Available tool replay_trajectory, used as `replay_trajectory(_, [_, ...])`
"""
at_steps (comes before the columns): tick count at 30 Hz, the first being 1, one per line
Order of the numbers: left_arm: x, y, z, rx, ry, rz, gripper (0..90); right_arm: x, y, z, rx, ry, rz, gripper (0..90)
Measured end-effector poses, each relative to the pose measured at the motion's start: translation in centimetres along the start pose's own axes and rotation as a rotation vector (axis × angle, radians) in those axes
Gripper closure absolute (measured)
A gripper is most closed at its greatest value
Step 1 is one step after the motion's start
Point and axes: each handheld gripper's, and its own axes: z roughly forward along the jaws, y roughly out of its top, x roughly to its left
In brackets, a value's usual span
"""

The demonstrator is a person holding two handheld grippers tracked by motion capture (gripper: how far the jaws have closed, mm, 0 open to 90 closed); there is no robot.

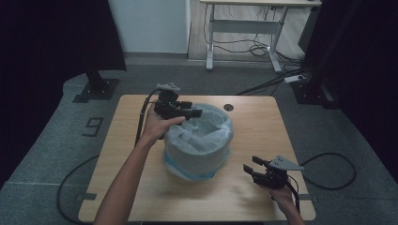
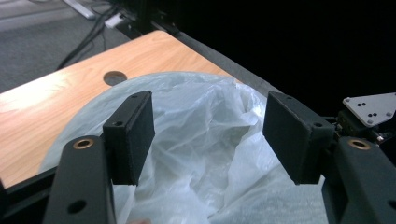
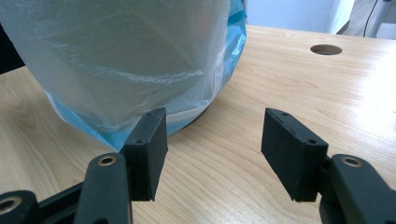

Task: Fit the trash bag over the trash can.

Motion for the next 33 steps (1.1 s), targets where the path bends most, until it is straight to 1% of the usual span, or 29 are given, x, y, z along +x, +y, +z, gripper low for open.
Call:
replay_trajectory(2, [0.0, 0.4, 0.7, 0.015, -0.012, -0.006, 33.9, 0.0, 0.0, 0.1, 0.002, 0.001, 0.000, 40.0])
replay_trajectory(4, [-0.1, 0.7, 1.4, 0.033, -0.002, -0.006, 33.9, 0.0, 0.0, 0.0, 0.002, -0.003, 0.000, 40.5])
replay_trajectory(7, [-0.1, 0.9, 2.4, 0.068, -0.002, -0.003, 35.1, 0.0, 0.0, -0.1, -0.012, -0.013, -0.003, 41.1])
replay_trajectory(10, [0.0, 1.0, 3.5, 0.110, 0.021, -0.002, 36.0, 0.0, 0.1, -0.2, -0.020, -0.012, 0.000, 41.1])
replay_trajectory(12, [0.2, 1.1, 4.1, 0.131, 0.027, -0.007, 36.5, 0.0, 0.1, -0.3, -0.019, -0.010, 0.002, 41.1])
replay_trajectory(15, [0.3, 1.4, 5.0, 0.166, 0.023, -0.007, 37.2, 0.0, 0.0, -0.3, -0.015, -0.008, 0.002, 41.1])
replay_trajectory(17, [0.1, 1.5, 5.7, 0.200, 0.024, 0.000, 37.7, -0.1, 0.0, -0.3, -0.015, -0.008, 0.003, 41.1])
replay_trajectory(19, [0.0, 1.5, 6.5, 0.238, 0.029, 0.009, 37.8, -0.1, 0.0, -0.3, -0.015, -0.007, 0.004, 41.1])
replay_trajectory(25, [0.0, 1.4, 8.1, 0.287, 0.038, 0.016, 37.9, 0.0, 0.0, -0.4, -0.014, -0.003, 0.001, 41.1])
replay_trajectory(30, [0.1, 1.1, 9.5, 0.351, 0.059, 0.016, 37.8, -0.1, 0.0, -0.4, -0.013, -0.001, 0.001, 41.1])
replay_trajectory(33, [0.2, 0.9, 10.1, 0.387, 0.063, 0.012, 37.7, -0.1, 0.0, -0.4, -0.010, 0.001, -0.001, 41.1])
